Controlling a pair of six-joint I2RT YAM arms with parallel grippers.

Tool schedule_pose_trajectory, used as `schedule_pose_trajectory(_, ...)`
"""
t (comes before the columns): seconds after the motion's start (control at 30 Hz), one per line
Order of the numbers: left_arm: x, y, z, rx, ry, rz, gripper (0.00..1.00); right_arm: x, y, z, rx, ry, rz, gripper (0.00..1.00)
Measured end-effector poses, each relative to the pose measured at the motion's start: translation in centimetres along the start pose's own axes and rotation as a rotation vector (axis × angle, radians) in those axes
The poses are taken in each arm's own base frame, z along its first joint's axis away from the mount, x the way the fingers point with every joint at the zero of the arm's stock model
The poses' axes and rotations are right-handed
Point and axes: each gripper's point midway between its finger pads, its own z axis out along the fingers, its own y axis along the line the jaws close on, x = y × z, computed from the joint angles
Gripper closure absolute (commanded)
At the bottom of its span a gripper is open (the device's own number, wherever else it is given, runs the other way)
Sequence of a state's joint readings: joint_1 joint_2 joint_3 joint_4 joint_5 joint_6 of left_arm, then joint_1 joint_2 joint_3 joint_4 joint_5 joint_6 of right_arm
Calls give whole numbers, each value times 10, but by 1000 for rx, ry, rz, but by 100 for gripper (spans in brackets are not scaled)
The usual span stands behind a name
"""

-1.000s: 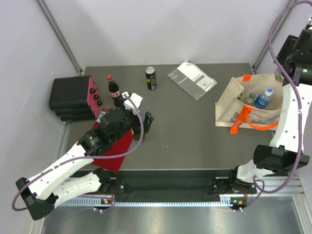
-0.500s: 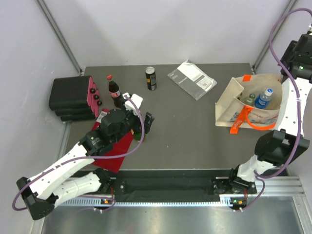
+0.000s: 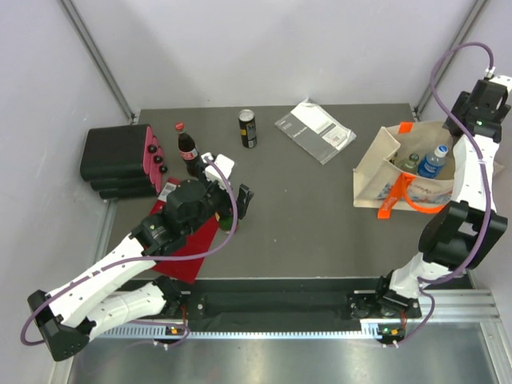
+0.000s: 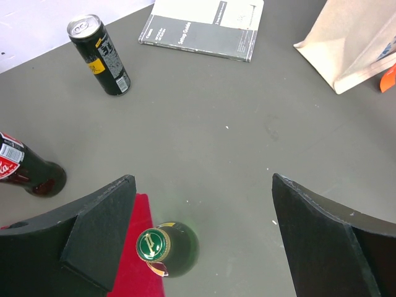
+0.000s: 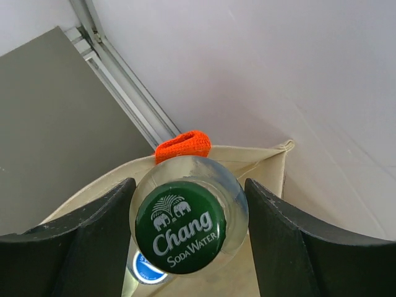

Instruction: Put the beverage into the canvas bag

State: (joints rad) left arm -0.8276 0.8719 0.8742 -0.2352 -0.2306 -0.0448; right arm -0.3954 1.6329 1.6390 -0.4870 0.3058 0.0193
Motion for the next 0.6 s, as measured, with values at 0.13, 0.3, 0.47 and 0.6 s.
schedule_pose_trajectory(0.13, 0, 0, 0, 1, 0, 0, 5, 12, -1, 8, 1, 11, 1, 100)
schedule_pose_trajectory(0.3, 0, 0, 0, 1, -1, 0, 5, 24, -1, 17, 2, 11, 4, 100)
schedule_pose_trajectory(0.47, -4, 0, -3, 1, -16, -4, 5, 30, -1, 23, -6, 7, 12, 100)
schedule_pose_trajectory(0.6, -4, 0, -3, 2, -17, -4, 5, 29, -1, 25, -12, -2, 24, 100)
